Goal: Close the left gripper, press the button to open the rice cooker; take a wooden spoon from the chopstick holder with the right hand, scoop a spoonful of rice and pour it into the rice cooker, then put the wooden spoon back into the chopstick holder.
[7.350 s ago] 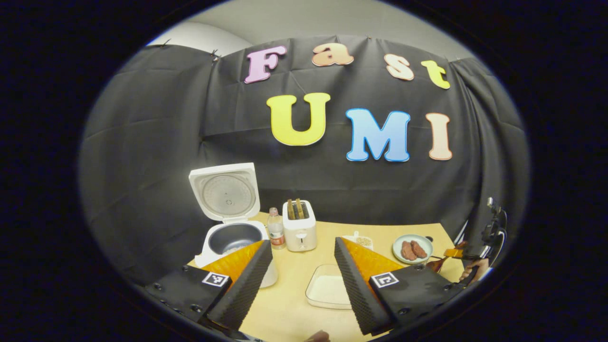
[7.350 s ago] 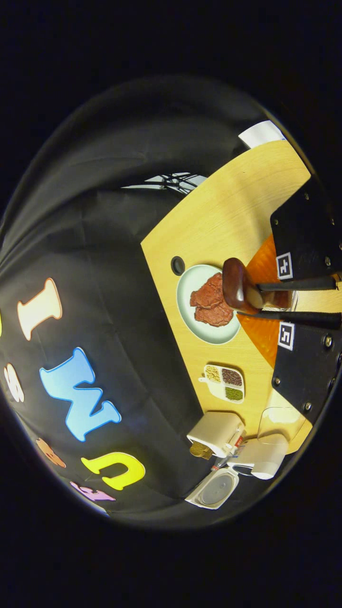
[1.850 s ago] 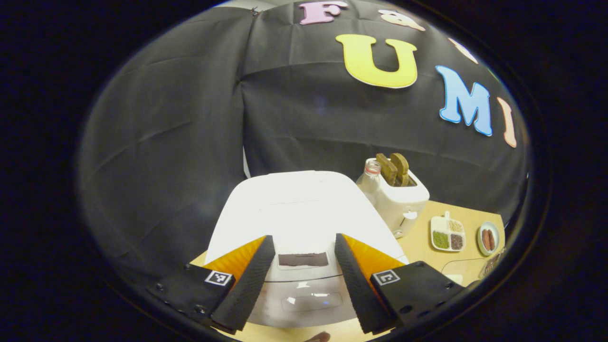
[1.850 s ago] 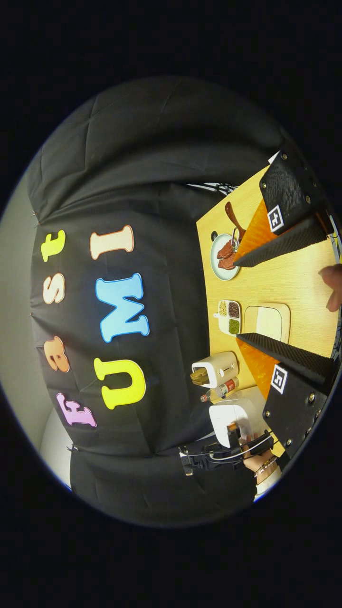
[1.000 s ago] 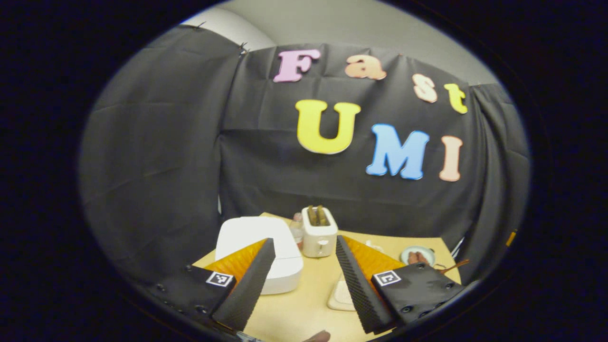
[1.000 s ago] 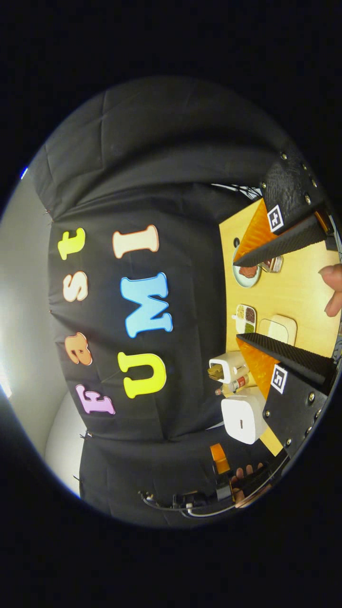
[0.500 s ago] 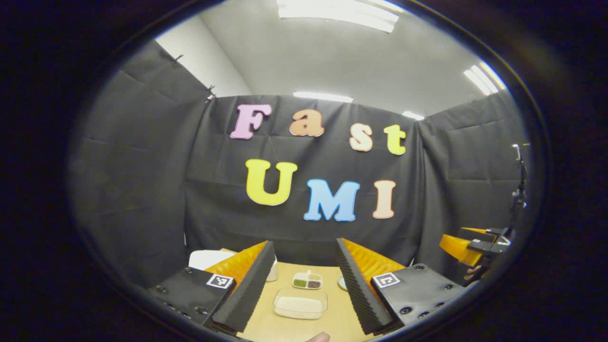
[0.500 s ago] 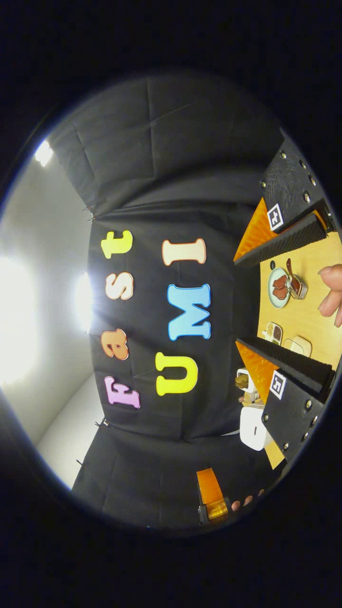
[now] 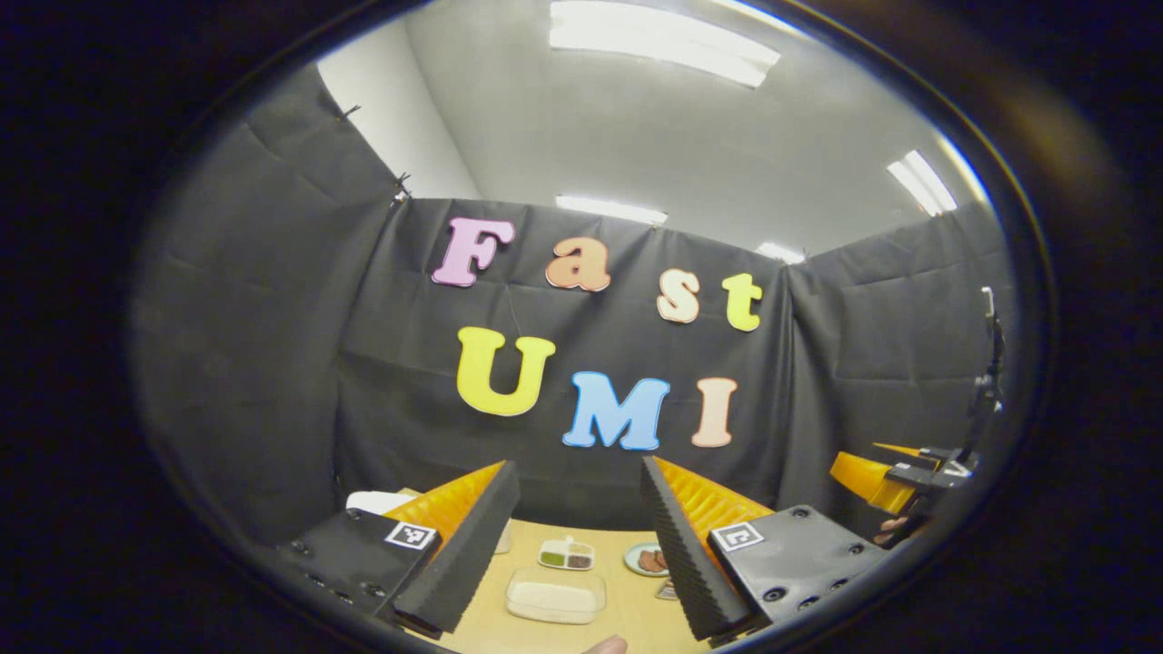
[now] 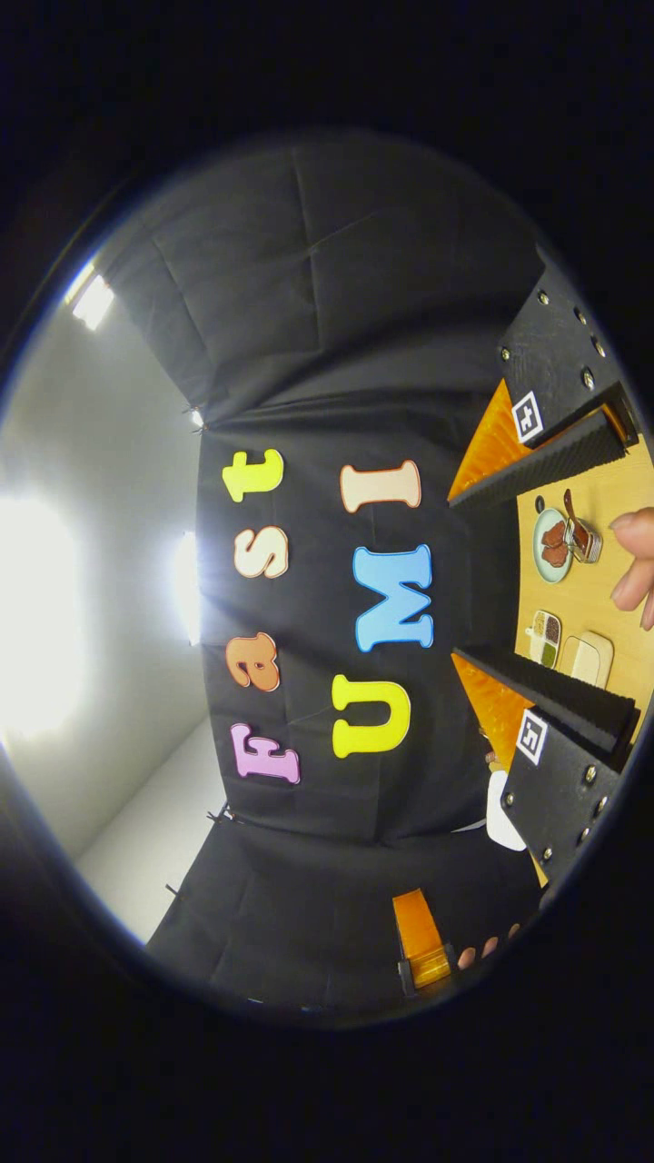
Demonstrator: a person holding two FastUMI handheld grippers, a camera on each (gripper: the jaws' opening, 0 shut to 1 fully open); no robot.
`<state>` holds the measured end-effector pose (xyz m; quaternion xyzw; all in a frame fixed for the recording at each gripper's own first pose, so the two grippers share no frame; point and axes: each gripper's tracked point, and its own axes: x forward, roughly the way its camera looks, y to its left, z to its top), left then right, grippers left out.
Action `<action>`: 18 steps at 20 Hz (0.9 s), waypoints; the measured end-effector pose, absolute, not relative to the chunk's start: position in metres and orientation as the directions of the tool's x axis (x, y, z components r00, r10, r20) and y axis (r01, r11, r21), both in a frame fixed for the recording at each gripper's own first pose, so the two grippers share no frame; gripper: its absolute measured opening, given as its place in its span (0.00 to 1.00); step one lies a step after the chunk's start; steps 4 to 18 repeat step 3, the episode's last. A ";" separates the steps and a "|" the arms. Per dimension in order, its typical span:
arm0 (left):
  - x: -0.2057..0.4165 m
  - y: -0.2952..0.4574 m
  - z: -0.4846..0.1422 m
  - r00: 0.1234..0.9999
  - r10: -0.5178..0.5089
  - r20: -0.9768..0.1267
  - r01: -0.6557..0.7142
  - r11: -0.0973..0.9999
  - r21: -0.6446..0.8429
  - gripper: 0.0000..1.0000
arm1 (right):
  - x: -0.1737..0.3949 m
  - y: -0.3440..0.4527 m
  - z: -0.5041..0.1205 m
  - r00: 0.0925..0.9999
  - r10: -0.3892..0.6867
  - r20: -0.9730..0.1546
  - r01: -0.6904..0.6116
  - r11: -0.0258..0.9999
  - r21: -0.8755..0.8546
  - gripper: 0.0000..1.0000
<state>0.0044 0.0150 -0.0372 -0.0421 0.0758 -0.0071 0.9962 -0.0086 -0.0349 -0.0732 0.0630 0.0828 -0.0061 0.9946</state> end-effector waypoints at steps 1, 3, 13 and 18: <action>0.003 0.013 -0.035 0.989 -0.027 -0.143 0.016 0.997 -0.077 0.89 | -0.008 -0.033 -0.071 0.986 -0.007 -0.169 0.026 0.993 0.111 0.91; 0.004 0.013 -0.035 0.990 -0.040 -0.136 0.028 0.996 -0.086 0.89 | -0.006 -0.025 -0.066 0.987 -0.002 -0.162 0.019 0.994 0.105 0.91; 0.004 0.013 -0.035 0.990 -0.040 -0.136 0.028 0.996 -0.086 0.89 | -0.006 -0.025 -0.066 0.987 -0.002 -0.162 0.019 0.994 0.105 0.91; 0.004 0.013 -0.035 0.990 -0.040 -0.136 0.028 0.996 -0.086 0.89 | -0.006 -0.025 -0.066 0.987 -0.002 -0.162 0.019 0.994 0.105 0.91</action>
